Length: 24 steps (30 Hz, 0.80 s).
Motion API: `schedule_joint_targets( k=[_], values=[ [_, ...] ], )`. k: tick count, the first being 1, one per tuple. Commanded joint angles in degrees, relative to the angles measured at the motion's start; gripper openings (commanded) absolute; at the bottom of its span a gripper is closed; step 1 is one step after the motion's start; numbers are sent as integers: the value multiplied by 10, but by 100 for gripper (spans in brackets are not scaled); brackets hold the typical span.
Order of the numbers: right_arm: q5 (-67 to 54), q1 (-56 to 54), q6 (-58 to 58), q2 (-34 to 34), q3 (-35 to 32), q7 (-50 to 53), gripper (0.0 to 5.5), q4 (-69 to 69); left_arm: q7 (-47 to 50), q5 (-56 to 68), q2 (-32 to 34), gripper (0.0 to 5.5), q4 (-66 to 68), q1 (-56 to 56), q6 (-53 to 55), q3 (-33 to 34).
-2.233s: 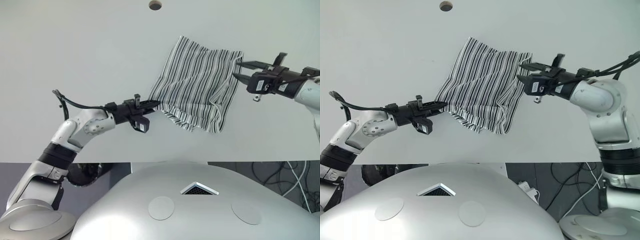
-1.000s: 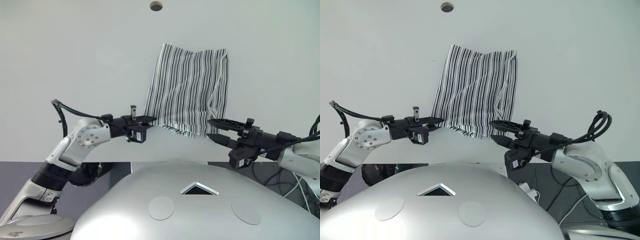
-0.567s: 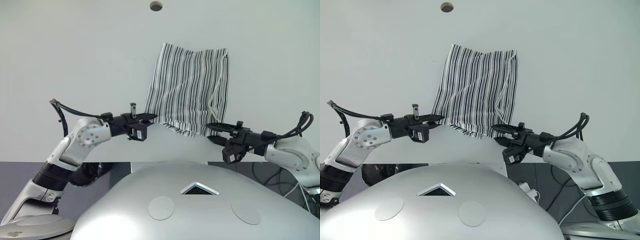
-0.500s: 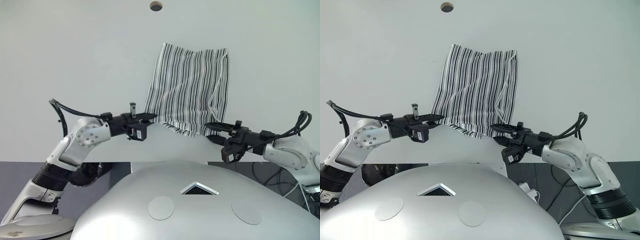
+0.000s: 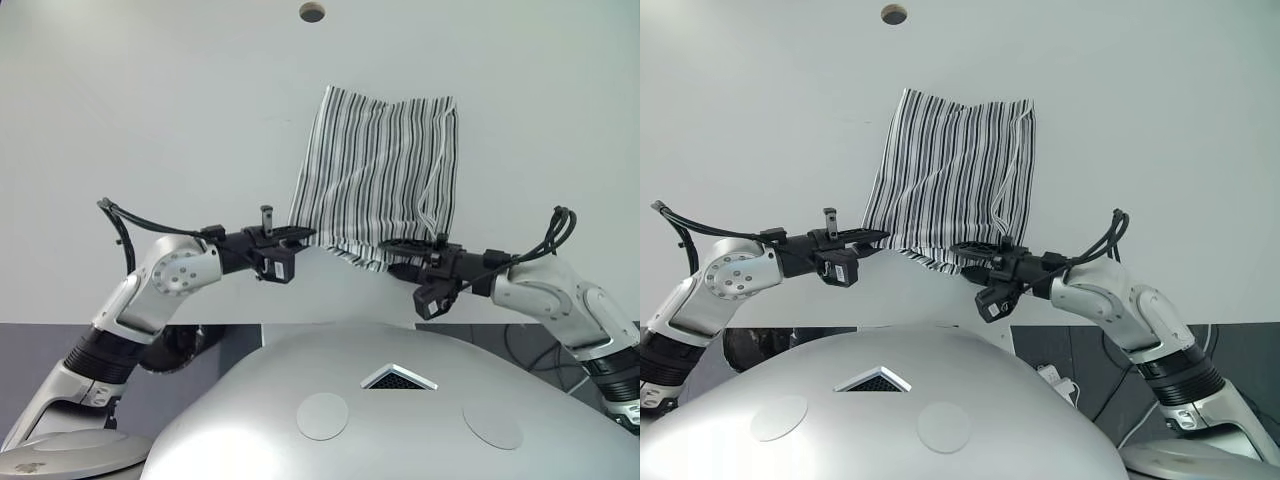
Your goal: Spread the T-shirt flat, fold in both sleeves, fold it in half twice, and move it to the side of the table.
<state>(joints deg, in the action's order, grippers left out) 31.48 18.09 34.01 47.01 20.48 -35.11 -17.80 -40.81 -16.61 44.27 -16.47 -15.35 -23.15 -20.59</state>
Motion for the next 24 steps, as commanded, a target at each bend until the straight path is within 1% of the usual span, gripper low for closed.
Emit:
schedule_joint_targets(
  k=[1, 6, 8, 11, 18, 20, 24],
  values=[
    [45, -3, -32, 4, 3, -2, 253, 46, -4, -11, 13, 28, -14, -10, -1, 6],
    [50, -4, -39, 8, -2, 11, 253, 57, 1, -7, 18, 28, -24, -24, 0, 17],
    [41, -1, -41, 10, 2, 8, 217, 56, 2, -6, 20, 28, -26, -28, -1, 21],
    [31, 4, -44, 13, 6, 3, 146, 47, 4, -3, 21, 28, -25, -33, -2, 29],
    [3, 6, -43, 7, 10, -5, 17, 19, 3, 2, 9, 28, -35, -35, 2, 31],
    [-11, 4, -49, 1, 11, -10, 2, 10, 0, 15, 6, 28, -46, -37, 7, 31],
    [-53, 1, -69, -11, 12, -27, 2, -12, -7, 39, 3, 28, -65, -44, 15, 30]
  ],
)
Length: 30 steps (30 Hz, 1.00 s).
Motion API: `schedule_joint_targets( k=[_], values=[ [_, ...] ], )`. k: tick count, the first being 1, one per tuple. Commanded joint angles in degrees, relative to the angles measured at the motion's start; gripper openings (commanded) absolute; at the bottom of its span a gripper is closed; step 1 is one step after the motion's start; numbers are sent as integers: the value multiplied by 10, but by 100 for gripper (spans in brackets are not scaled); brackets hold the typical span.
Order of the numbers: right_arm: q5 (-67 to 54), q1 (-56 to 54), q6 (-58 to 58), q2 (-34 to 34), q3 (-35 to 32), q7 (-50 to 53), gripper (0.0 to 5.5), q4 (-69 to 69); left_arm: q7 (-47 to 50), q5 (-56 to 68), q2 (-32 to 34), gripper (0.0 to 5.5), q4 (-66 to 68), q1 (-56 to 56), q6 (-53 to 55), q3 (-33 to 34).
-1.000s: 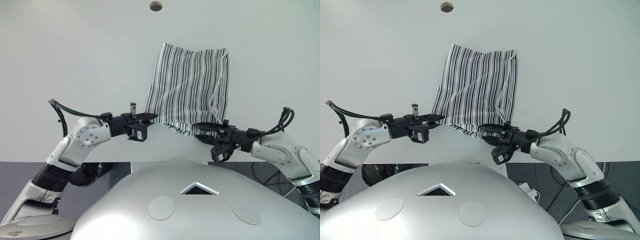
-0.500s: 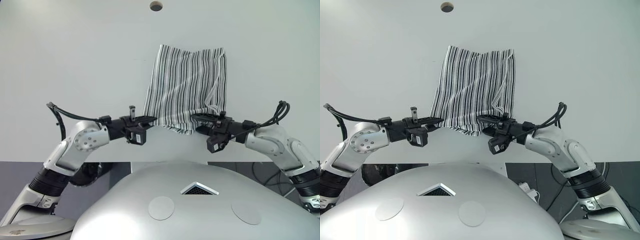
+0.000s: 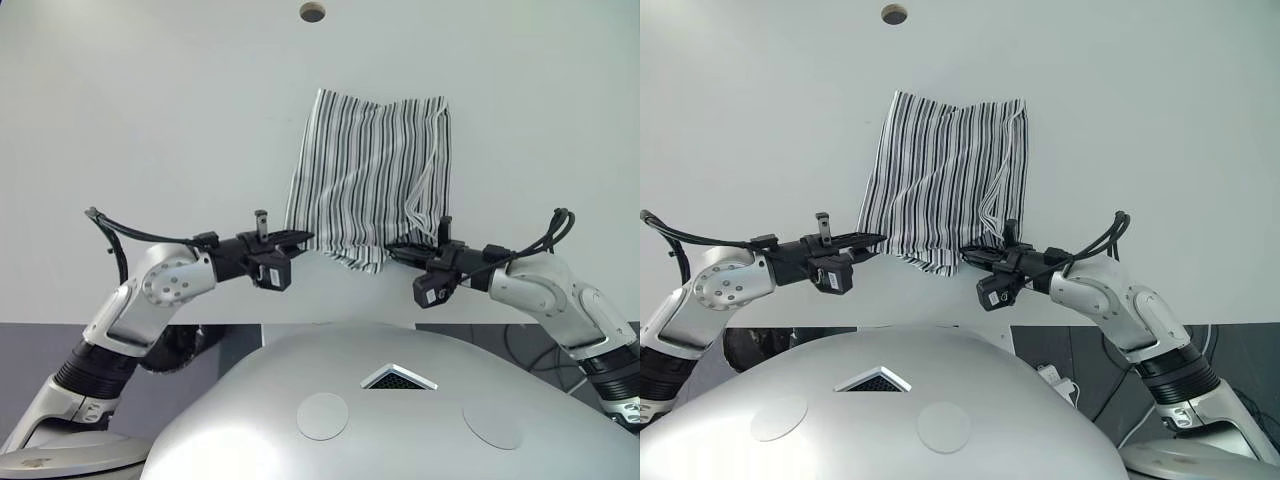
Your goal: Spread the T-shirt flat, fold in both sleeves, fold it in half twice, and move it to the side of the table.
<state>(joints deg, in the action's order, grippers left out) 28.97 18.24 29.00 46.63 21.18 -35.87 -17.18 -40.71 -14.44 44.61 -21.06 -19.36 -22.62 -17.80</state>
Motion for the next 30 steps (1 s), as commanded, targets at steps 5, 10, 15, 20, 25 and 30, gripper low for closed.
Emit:
schedule_joint_targets(
  k=[5, 10, 15, 20, 25, 30],
  values=[
    [-106, 8, -54, 6, -32, -38, 2, -53, -35, 74, 22, 28, -56, -24, 24, 13],
    [-239, 39, -117, 44, -123, -73, 2, -123, -50, 117, 44, 28, -69, -36, 31, 49],
    [-271, 78, -147, 84, -176, -113, 2, -141, -75, 210, 64, 28, -117, -62, 43, 95],
    [-287, 185, -148, 111, -243, -149, 2, -198, -120, 250, 100, 28, -142, -128, 20, 125],
    [-319, 270, -151, 103, -333, -180, 2, -261, -144, 289, 110, 28, -166, -194, -1, 183],
    [-353, 258, -167, 103, -378, -204, 2, -285, -134, 287, 90, 28, -181, -191, 0, 198]
  ],
)
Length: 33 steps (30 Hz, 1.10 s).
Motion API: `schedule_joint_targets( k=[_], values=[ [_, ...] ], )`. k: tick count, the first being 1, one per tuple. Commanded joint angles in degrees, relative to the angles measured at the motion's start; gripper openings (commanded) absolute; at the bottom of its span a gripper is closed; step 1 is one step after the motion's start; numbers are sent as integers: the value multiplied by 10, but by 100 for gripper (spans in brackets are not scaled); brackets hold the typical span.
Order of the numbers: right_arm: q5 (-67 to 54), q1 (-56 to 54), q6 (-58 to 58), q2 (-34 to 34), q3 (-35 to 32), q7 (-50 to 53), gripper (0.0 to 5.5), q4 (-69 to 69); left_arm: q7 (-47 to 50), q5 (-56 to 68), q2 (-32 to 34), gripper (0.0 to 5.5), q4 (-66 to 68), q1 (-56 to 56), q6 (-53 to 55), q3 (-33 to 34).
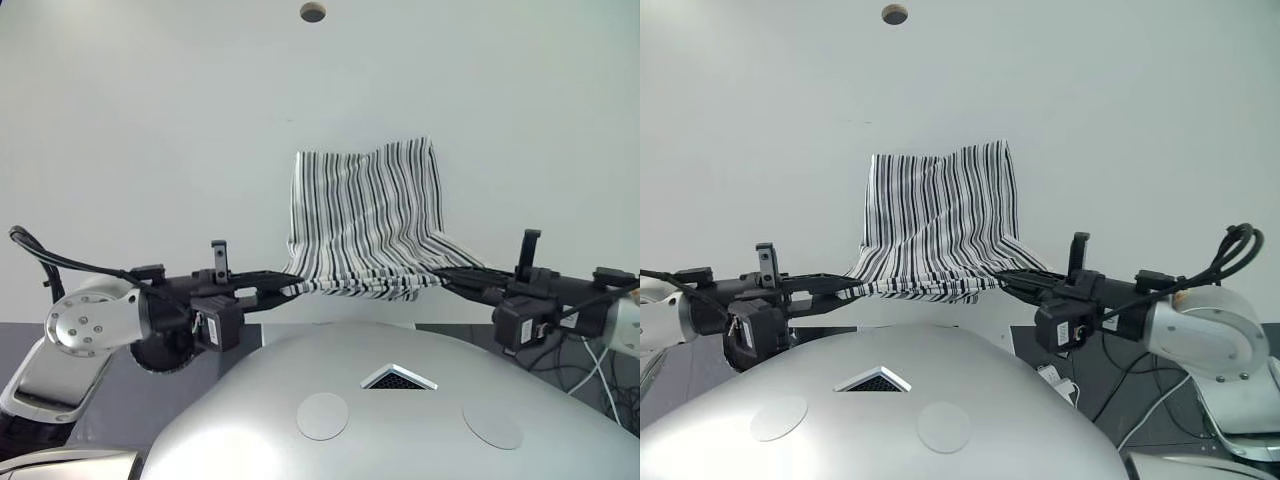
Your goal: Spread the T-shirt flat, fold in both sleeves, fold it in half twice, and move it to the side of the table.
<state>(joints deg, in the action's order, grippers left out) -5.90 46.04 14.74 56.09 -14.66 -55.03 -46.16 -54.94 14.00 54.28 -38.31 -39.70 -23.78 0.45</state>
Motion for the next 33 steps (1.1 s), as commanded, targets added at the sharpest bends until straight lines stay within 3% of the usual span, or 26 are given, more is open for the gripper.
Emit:
schedule_joint_targets(
  k=[1, 8, 15, 20, 21, 23, 27, 30, 33],
  values=[
    [-5, -48, -33, 12, -11, -12, 2, 12, 18, -2, -15, 28, -8, 29, 20, 12],
    [16, -366, -96, 3, 165, -51, 2, 179, 142, -194, -126, 28, 130, 284, 78, -54],
    [65, -651, -120, -105, 336, -135, 2, 464, 208, -363, -167, 28, 393, 452, 32, -145],
    [132, -747, -71, -202, 415, -128, 2, 681, 250, -433, -194, 28, 562, 513, -22, -211],
    [147, -758, -57, -218, 424, -115, 2, 718, 263, -440, -202, 63, 591, 521, -22, -217],
    [161, -765, -30, -236, 426, -90, 2, 757, 294, -454, -209, 92, 632, 534, -25, -222],
    [156, -748, 5, -230, 398, -53, 95, 773, 351, -421, -217, 158, 638, 538, -44, -189],
    [117, -725, 12, -231, 335, 1, 146, 762, 380, -350, -233, 206, 610, 530, -56, -137],
    [67, -699, -8, -232, 263, 47, 151, 731, 386, -311, -239, 212, 571, 505, -68, -112]
  ],
)
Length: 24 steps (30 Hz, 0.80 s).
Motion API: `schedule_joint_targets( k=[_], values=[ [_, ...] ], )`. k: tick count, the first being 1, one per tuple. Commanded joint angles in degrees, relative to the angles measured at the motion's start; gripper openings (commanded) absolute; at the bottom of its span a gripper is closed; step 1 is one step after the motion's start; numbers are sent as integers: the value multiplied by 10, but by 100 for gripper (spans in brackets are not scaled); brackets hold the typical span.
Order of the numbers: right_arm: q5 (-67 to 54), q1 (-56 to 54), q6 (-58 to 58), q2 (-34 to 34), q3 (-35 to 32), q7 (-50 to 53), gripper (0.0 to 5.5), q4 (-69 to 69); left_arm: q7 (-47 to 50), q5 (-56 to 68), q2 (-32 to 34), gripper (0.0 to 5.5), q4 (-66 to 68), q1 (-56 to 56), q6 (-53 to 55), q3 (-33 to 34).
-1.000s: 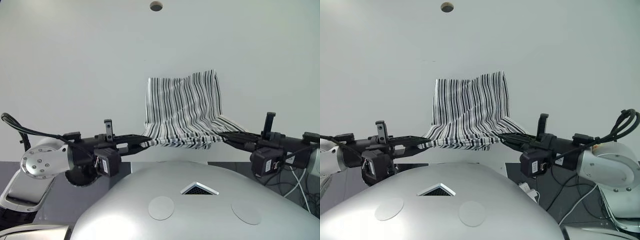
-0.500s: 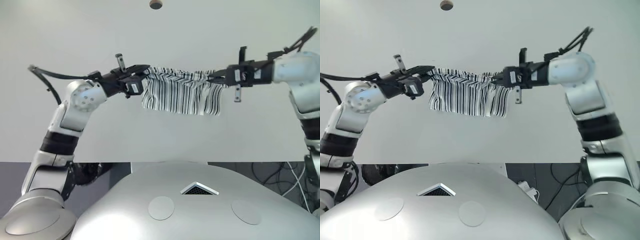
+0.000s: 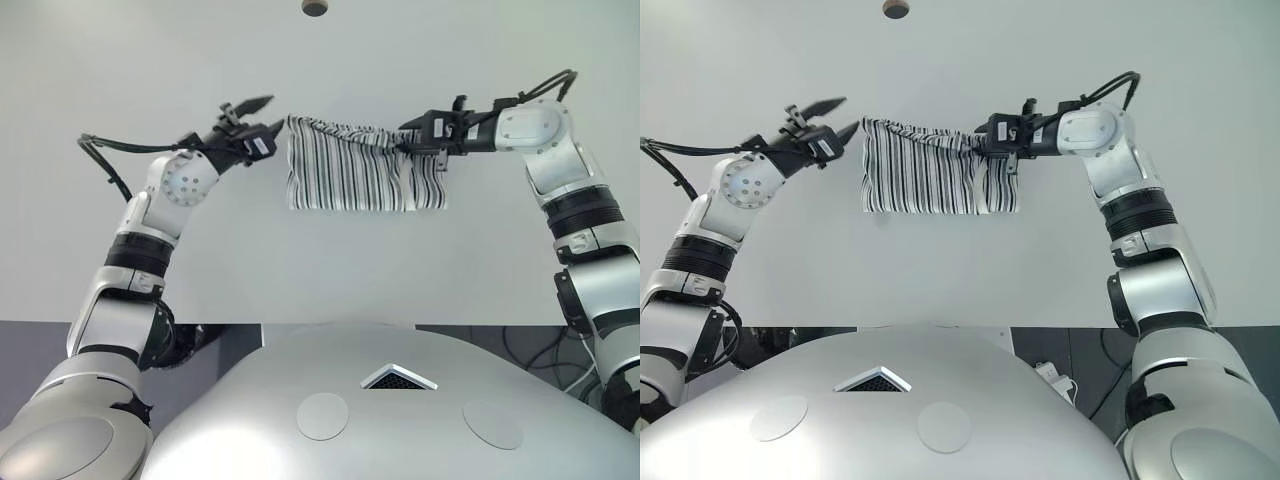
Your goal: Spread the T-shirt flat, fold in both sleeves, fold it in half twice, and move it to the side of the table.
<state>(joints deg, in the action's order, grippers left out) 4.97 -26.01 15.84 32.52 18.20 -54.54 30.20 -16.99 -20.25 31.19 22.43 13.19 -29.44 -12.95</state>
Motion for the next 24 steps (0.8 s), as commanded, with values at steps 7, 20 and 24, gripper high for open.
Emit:
schedule_joint_targets(
  k=[7, 20, 24],
  values=[
    [-87, 43, -74, -59, -142, 168, 151, -151, 22, 91, -22, 212, -109, -64, -9, 77],
    [-72, 66, -106, -50, 58, -78, 151, -153, 78, 139, -85, 212, -202, -68, -11, 151],
    [-33, -15, -72, -88, 58, -59, 151, 67, 75, 123, -87, 212, -211, -74, -6, 144]
  ],
)
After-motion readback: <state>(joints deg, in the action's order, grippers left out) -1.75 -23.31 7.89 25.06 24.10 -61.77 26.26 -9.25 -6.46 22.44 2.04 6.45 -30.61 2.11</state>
